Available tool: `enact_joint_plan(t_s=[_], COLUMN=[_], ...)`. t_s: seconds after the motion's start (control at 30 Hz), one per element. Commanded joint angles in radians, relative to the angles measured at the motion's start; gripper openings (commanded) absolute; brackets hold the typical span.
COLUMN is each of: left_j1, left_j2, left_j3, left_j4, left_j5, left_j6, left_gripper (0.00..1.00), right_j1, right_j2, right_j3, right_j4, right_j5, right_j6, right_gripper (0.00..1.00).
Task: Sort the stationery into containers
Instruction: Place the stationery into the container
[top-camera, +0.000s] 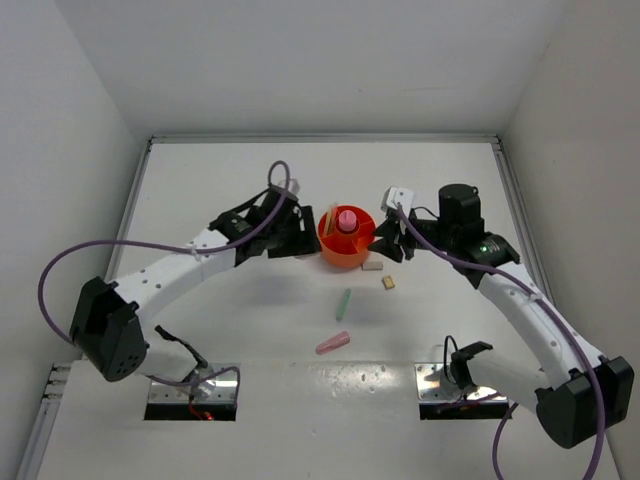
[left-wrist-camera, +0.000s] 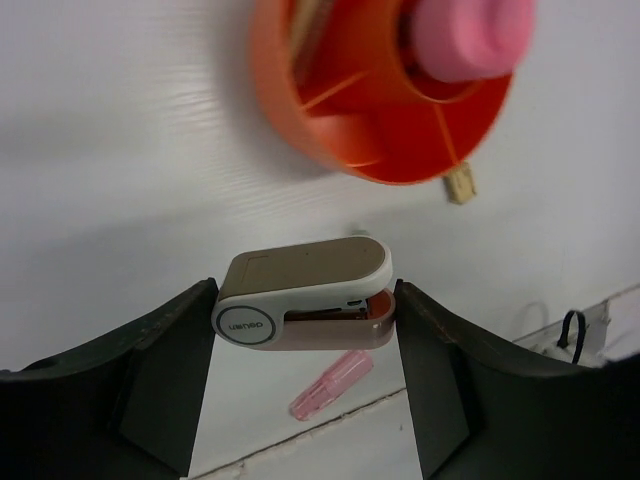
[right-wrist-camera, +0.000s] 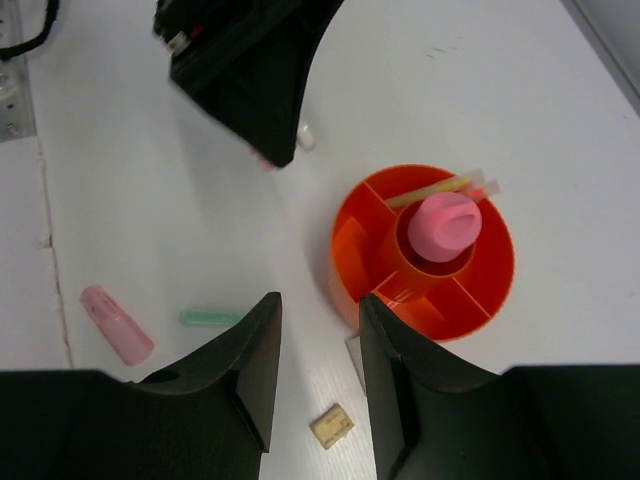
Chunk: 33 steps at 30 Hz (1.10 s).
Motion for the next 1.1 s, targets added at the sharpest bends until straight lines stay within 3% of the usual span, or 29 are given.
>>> enact_joint_plan(t_s=[0.0,0.23,0.43,0.67,1.07], left_j1=[-0.08,-0.169,-0.179,-0.179,-0.232], left_j2=[0.078,0.201,0.253,0.205,0.187], left_j3=[0.077,0.174,0.197,0.085,-0.035], left_j4=[0.118,0.175,0.256,0.439,0.615], left_j5=[0.057,0.048,-0.001,-0.101,-0.287], left_j6=[0.135,0.251,0.288,0.288,0.307], left_gripper=[0.27,0.28,0.28,0.28,0.28], right_j1=[-0.007,-0.007,-0.007,-0.007,-0.007], right_j2=[-0.041,-0.051,-0.051,-0.051,-0.051], right_j3=[-0.006,-0.024,-0.024,-0.033,-0.033], right_j4=[0.12,0.149,0.149,0.158,0.158], right_j5=[0.089,0.139,0.149,0.149,0.149], right_j6=[0.075,0.104,0.104,0.104,0.104], right_gripper=[0.38,0.38,0.38,0.38,0.38])
